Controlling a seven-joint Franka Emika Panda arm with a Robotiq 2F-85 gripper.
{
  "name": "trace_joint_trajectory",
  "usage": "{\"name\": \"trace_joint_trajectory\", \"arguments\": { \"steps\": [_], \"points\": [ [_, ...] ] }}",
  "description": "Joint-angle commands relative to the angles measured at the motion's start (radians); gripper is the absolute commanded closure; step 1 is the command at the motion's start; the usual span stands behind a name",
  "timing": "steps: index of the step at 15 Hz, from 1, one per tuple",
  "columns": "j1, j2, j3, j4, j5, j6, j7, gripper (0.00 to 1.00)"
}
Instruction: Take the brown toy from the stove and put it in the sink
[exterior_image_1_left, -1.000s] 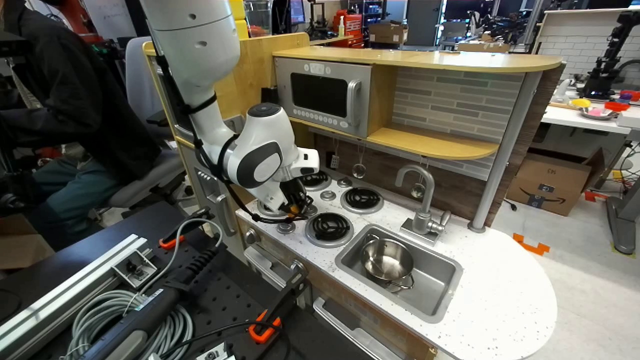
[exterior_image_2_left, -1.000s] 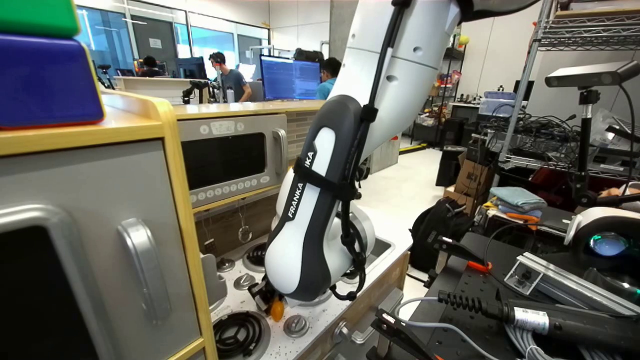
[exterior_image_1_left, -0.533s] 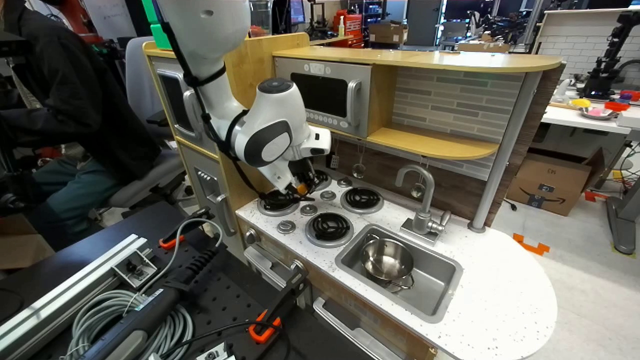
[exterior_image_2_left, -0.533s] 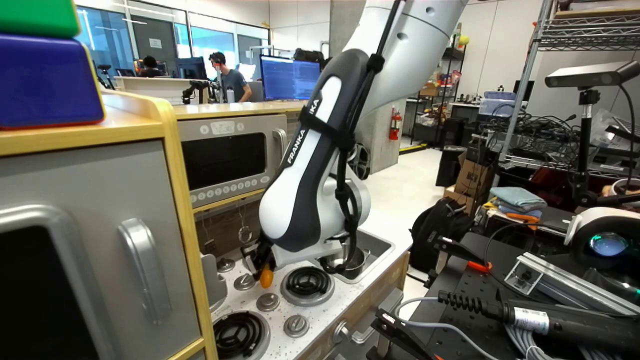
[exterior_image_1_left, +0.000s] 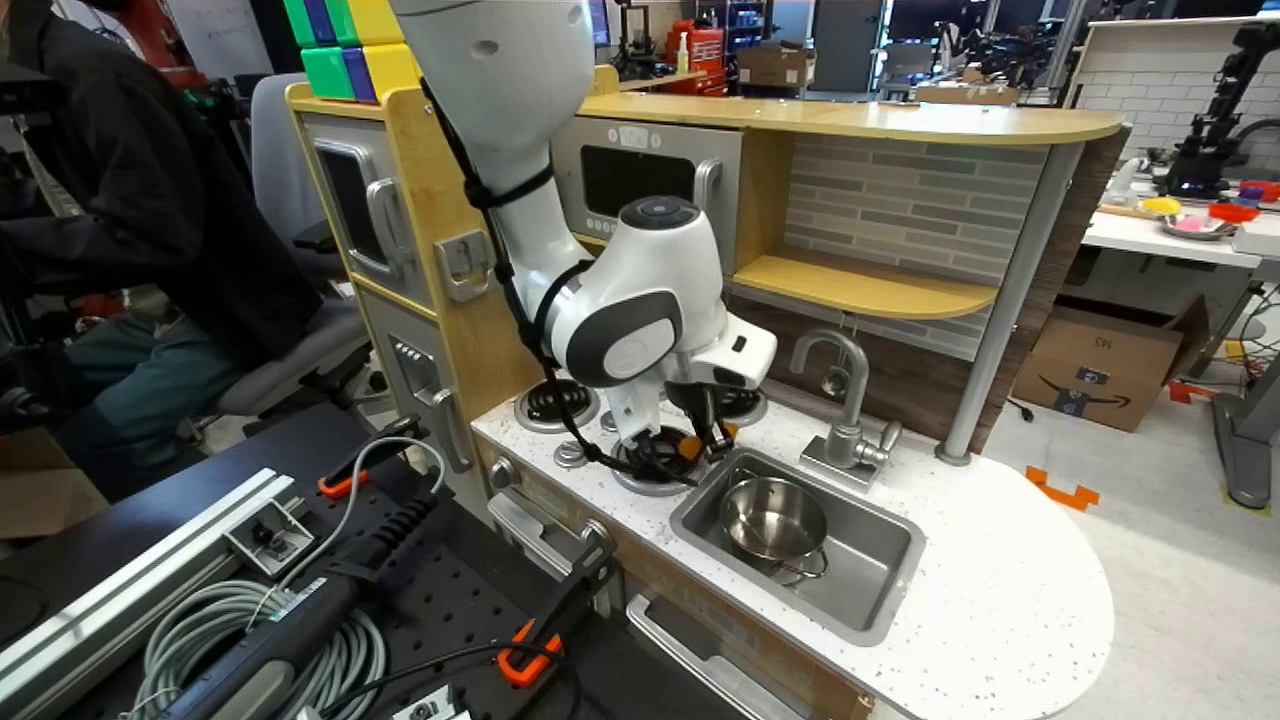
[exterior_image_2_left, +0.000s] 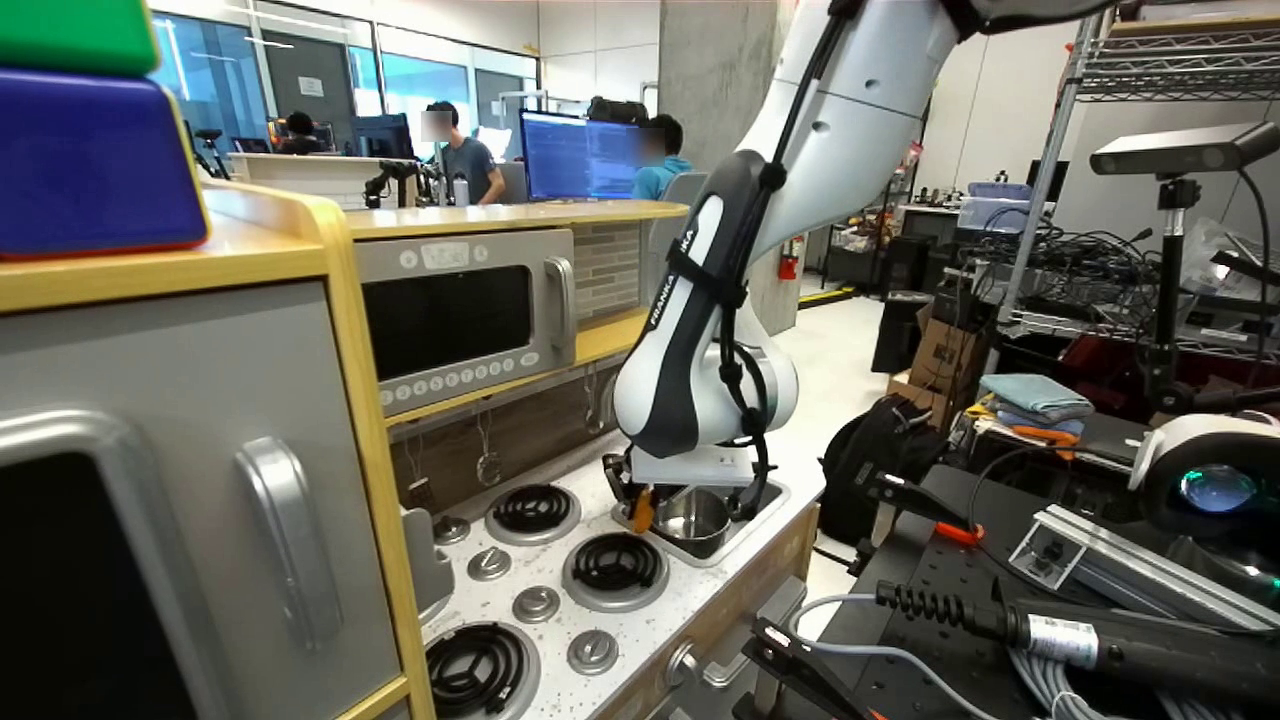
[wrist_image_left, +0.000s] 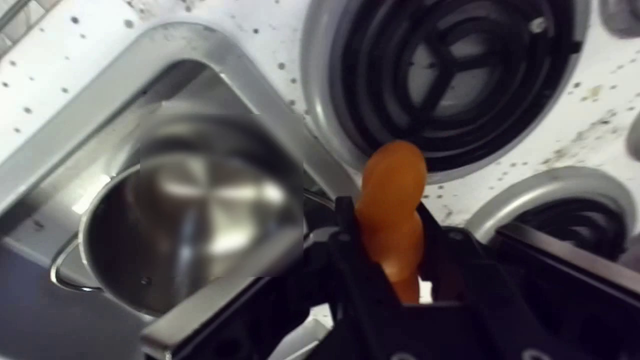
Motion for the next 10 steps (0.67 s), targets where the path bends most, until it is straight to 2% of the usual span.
{"name": "trace_joint_trajectory", "arguments": {
  "steps": [1, 6, 10],
  "points": [
    [-0.02, 0.077, -0.017, 0.105, 0.079, -0.063, 0.094, 0.93],
    [-0.024, 0.163, -0.043, 0.227, 0.187, -0.092, 0.244, 0.93],
    [-0.025, 0.198, -0.077, 0.253, 0.267, -0.087, 0.373, 0.93]
  ]
}}
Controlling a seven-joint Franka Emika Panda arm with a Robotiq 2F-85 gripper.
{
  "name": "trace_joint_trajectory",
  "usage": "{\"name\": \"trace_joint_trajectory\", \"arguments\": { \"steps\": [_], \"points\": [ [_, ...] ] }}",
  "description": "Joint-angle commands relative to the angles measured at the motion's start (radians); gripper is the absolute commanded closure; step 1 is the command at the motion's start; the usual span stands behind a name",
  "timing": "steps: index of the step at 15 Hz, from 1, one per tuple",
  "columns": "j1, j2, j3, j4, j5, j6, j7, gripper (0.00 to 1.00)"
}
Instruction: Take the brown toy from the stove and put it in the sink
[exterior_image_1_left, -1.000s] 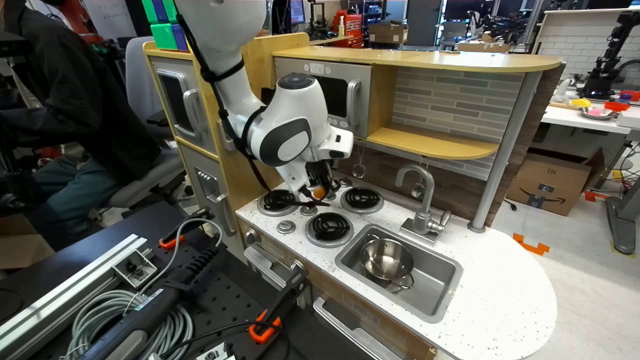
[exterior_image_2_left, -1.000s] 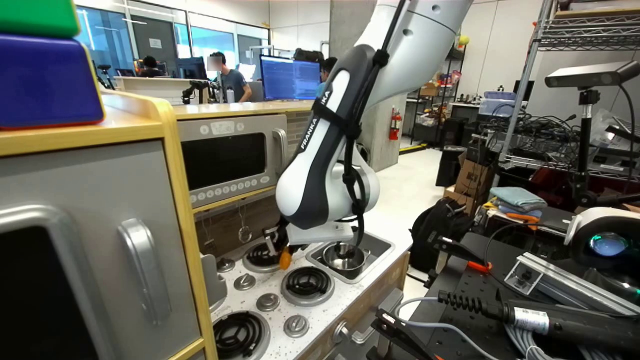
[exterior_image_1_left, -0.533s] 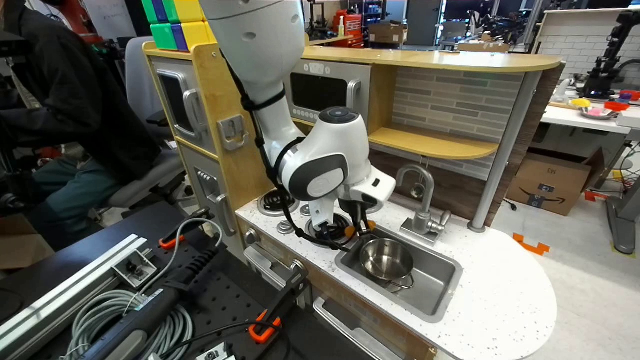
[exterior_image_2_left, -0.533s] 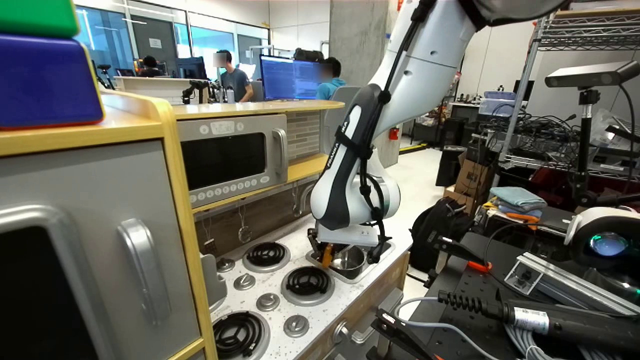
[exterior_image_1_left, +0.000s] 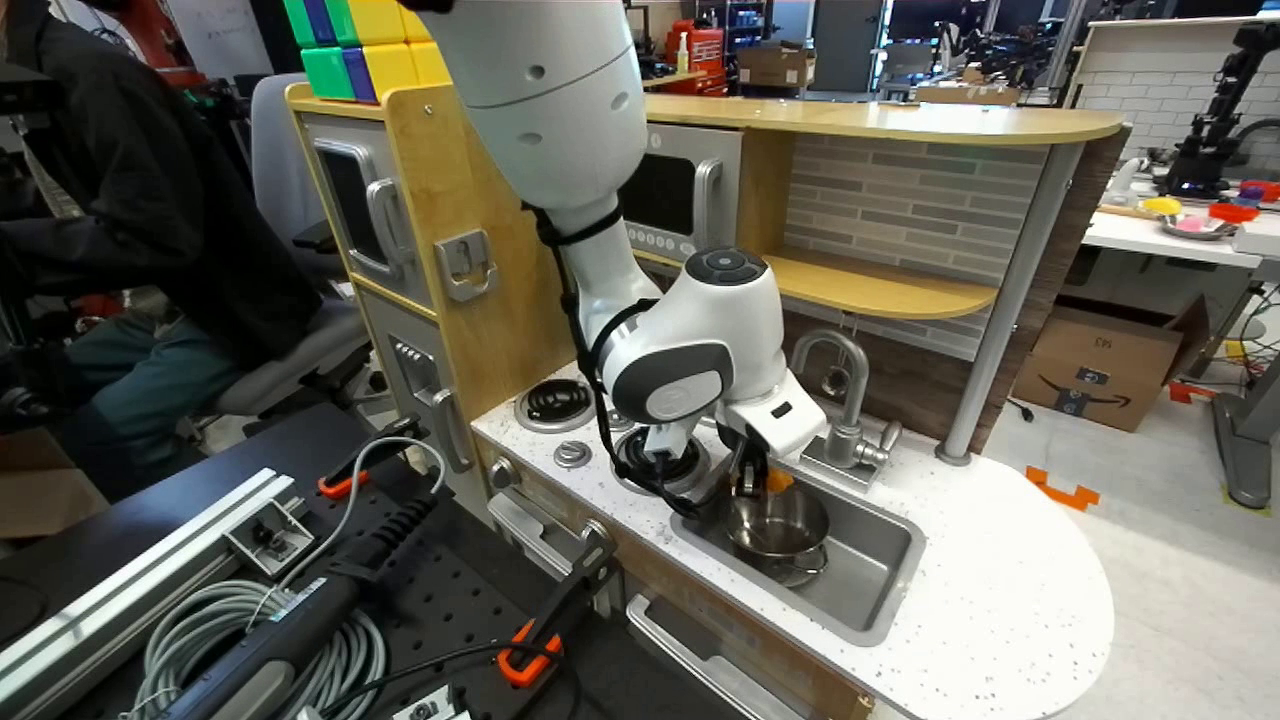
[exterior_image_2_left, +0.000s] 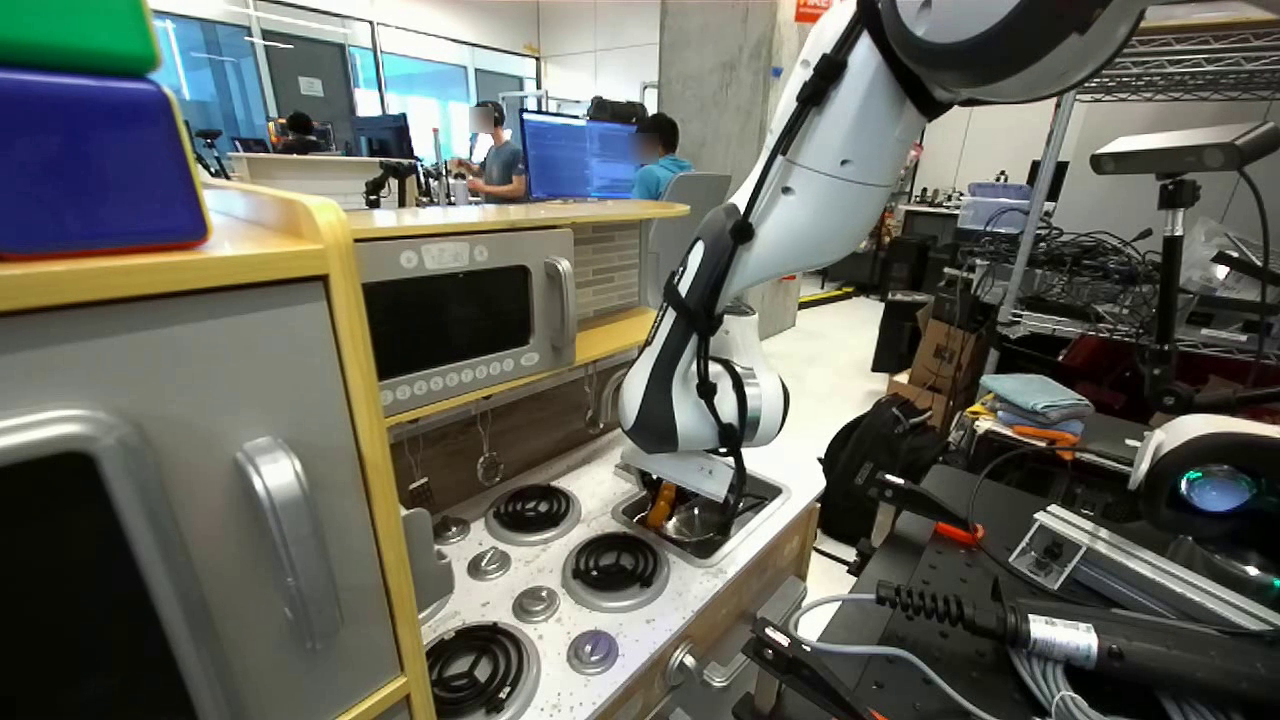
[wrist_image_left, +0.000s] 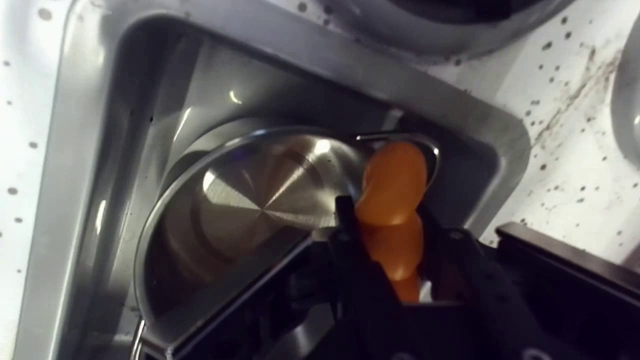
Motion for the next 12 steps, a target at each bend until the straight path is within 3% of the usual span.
{"name": "trace_joint_trajectory", "arguments": {
  "steps": [1, 7, 8, 9, 12],
  "points": [
    [0.006, 0.05, -0.036, 0.053, 0.078, -0.029, 0.119, 0.93],
    [-0.007, 0.06, -0.033, 0.032, 0.089, -0.016, 0.237, 0.93],
    [-0.008, 0.063, -0.031, 0.035, 0.089, -0.022, 0.253, 0.64],
    [-0.008, 0.063, -0.029, 0.034, 0.085, -0.022, 0.264, 0.45],
    [-0.009, 0.042, -0.011, 0.014, 0.076, -0.017, 0.271, 0.25]
  ]
}}
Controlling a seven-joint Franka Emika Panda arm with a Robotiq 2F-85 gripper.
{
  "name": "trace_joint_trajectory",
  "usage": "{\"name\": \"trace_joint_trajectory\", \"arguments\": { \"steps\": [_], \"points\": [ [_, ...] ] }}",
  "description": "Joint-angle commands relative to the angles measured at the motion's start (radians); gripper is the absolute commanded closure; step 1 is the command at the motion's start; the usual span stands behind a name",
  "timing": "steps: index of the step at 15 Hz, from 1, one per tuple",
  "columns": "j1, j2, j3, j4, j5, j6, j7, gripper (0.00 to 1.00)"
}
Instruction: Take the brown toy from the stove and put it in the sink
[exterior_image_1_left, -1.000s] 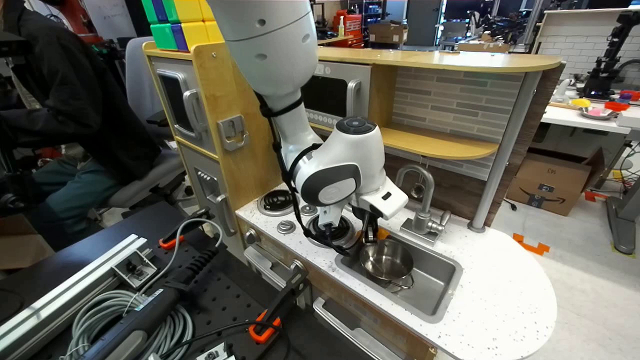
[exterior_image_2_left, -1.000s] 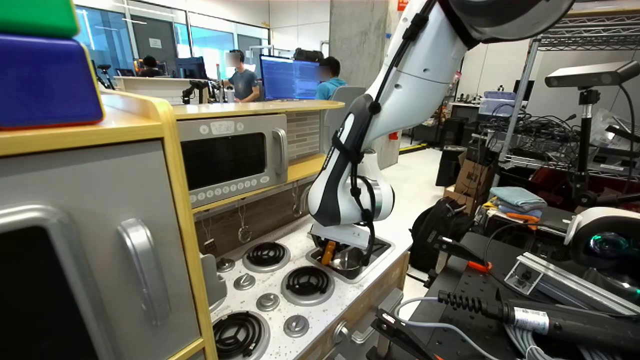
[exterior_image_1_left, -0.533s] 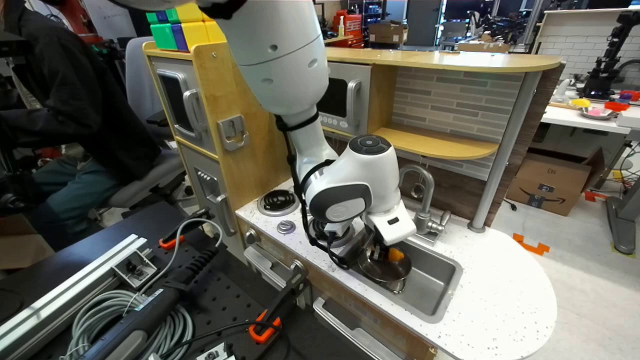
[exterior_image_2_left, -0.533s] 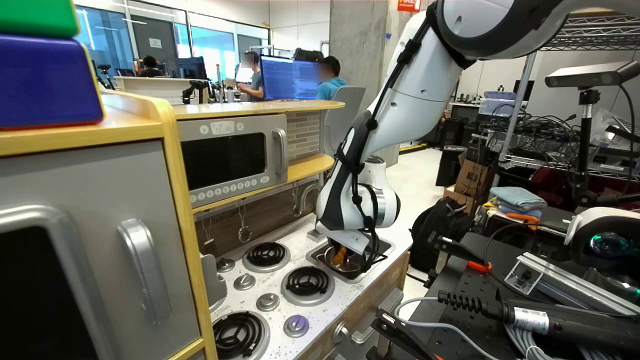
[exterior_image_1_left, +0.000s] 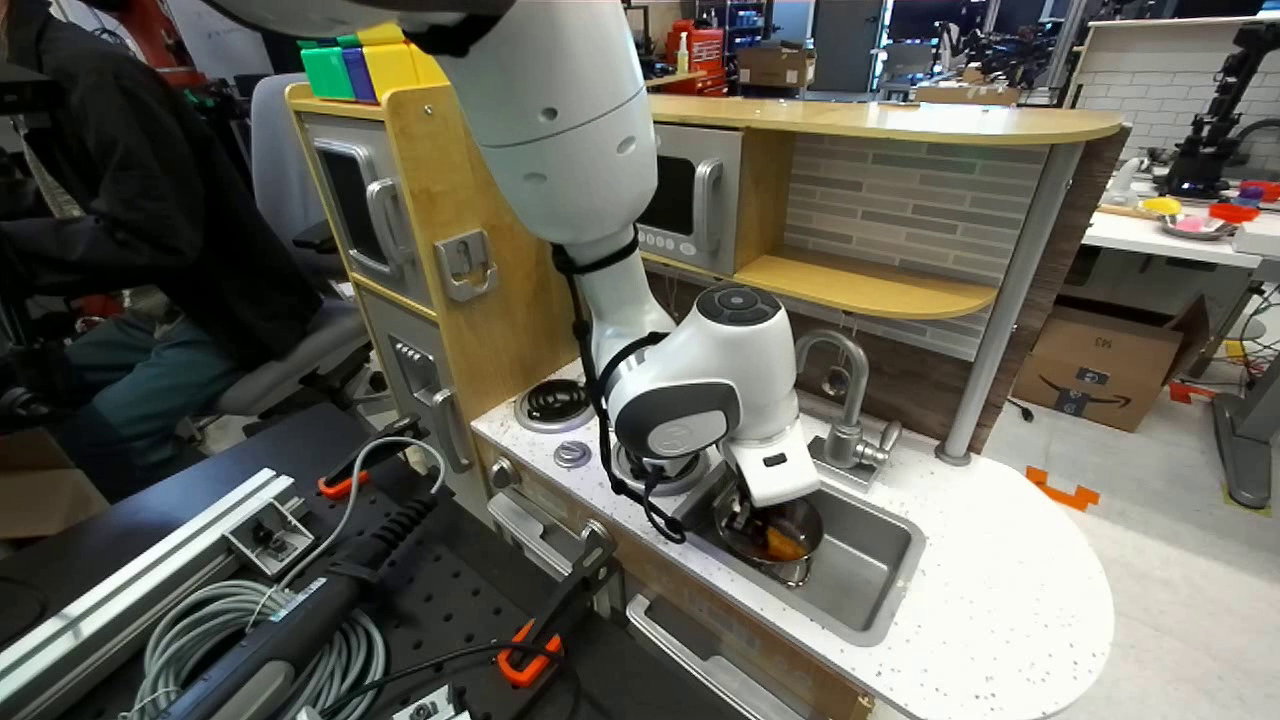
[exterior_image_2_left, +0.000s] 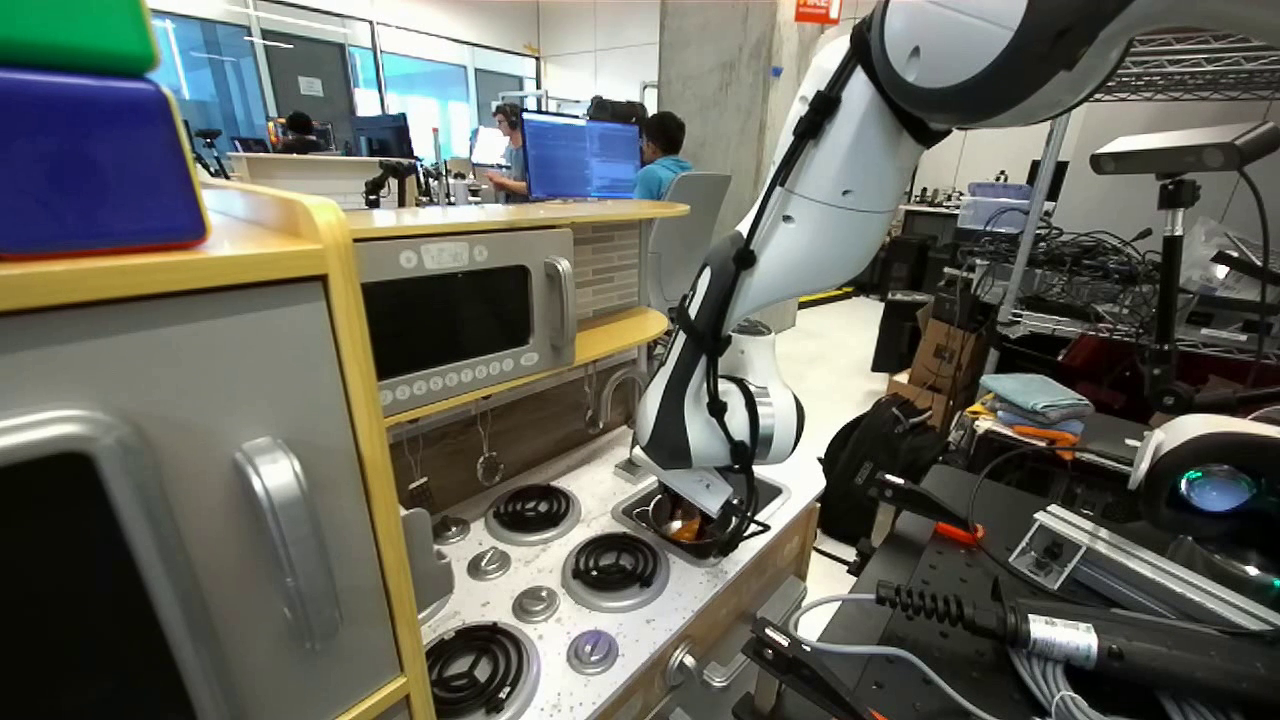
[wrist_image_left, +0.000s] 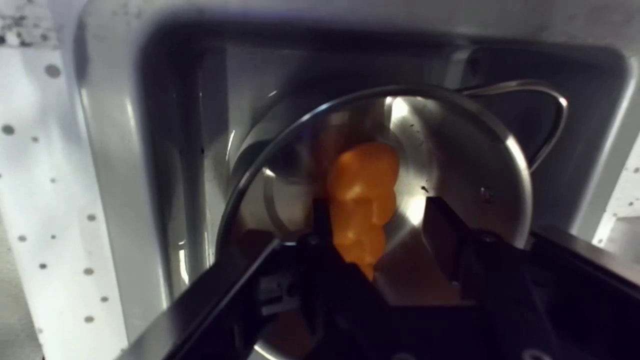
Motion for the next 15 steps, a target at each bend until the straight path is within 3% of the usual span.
{"name": "trace_joint_trajectory", "arguments": {
  "steps": [1, 4, 7, 10, 12, 13, 14, 15],
  "points": [
    [-0.008, -0.028, 0.035, -0.015, 0.004, -0.011, 0.003, 0.18],
    [-0.035, -0.108, 0.103, -0.095, 0.001, 0.038, -0.046, 0.0],
    [-0.094, -0.225, 0.201, -0.195, 0.005, 0.108, -0.107, 0.0],
    [-0.203, -0.34, 0.331, -0.301, -0.016, 0.167, -0.158, 0.0],
    [-0.283, -0.437, 0.402, -0.387, -0.031, 0.056, -0.199, 0.0],
    [-0.302, -0.489, 0.415, -0.433, -0.024, -0.001, -0.21, 0.0],
    [-0.225, -0.365, 0.36, -0.3, 0.014, 0.074, -0.197, 0.0],
    [-0.239, -0.397, 0.368, -0.324, 0.022, 0.057, -0.207, 0.0]
  ]
}}
